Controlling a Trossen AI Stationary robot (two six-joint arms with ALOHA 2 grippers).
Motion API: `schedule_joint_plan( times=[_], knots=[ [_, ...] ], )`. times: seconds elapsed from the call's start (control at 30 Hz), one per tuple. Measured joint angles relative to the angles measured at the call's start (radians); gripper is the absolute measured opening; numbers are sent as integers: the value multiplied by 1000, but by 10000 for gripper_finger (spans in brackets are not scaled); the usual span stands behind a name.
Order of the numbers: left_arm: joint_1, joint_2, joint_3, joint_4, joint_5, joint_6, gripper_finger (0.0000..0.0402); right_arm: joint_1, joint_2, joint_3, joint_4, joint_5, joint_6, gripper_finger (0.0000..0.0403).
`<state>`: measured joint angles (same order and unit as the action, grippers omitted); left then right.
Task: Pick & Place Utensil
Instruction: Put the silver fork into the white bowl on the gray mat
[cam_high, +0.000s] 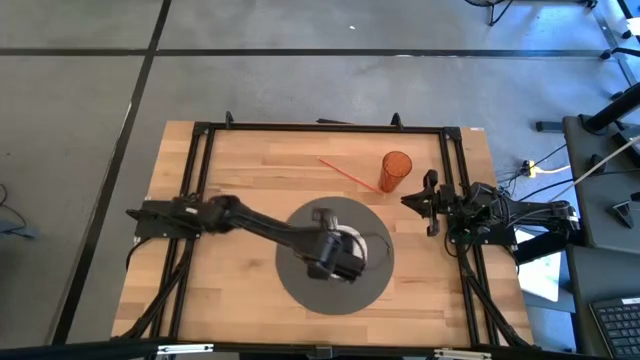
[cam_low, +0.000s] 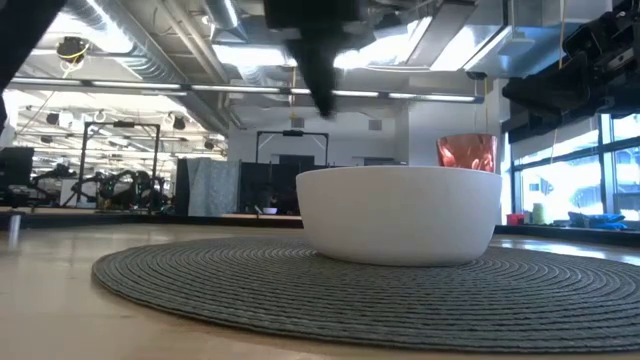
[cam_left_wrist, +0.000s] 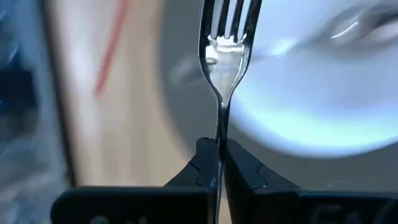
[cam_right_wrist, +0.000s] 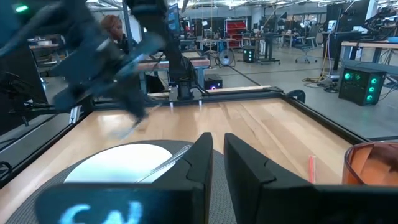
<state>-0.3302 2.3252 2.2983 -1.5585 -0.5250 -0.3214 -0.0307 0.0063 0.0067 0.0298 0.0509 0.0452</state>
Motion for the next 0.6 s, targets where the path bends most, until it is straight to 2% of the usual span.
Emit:
schedule_joint_plan(
  times=[0.07,0.13,0.23,0.3,0.43,0.5,0.6],
  knots=[
    [-11,60,58,37,34,83,4,0,0,0,-1,0,0,42],
    [-13,58,13,103,79,155,4,0,-1,0,0,-1,0,42],
    [4,87,11,42,63,98,4,0,2,0,0,0,0,42],
    [12,97,12,13,20,82,4,0,4,0,0,0,0,42],
    [-13,99,13,-11,-64,192,4,0,5,0,0,1,0,42],
    [-32,104,14,-12,-142,272,4,0,5,0,0,0,0,42],
    [-54,123,14,7,-316,395,4,0,5,0,1,1,0,42]
  ],
)
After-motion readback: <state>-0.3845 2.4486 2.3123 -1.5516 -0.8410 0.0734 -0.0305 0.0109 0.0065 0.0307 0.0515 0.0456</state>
